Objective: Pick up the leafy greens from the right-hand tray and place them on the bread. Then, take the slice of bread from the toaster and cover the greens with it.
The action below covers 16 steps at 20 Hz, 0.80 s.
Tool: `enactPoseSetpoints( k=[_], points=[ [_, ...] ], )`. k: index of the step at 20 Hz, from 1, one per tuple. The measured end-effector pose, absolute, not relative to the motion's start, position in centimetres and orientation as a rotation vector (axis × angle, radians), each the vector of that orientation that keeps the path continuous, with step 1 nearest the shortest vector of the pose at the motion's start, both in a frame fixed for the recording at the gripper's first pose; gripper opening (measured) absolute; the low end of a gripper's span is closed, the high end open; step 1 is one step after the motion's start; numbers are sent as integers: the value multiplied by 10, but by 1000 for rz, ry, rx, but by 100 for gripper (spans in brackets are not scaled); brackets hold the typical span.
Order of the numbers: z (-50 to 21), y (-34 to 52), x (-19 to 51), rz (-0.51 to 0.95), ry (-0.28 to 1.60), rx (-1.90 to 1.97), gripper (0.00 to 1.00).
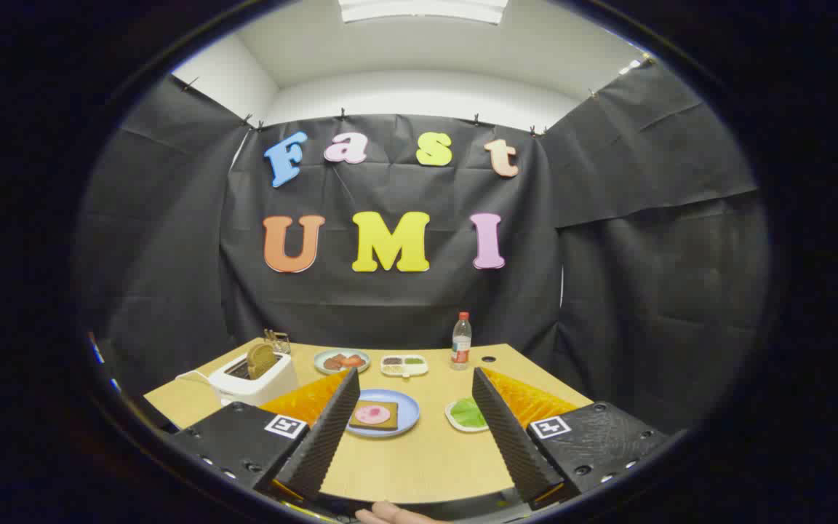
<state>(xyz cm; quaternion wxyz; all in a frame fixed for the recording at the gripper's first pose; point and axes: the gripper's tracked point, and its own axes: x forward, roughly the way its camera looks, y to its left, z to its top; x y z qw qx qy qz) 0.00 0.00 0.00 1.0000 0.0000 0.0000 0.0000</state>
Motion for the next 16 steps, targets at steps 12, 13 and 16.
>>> enactPoseSetpoints(
  k=[12, 13, 16],
  points=[
    [-8, -1, 6, 16, 19, -2, 95],
    [-9, -3, 7, 18, 21, -3, 95],
    [-14, -18, 18, -8, 21, -13, 95]
  ],
)
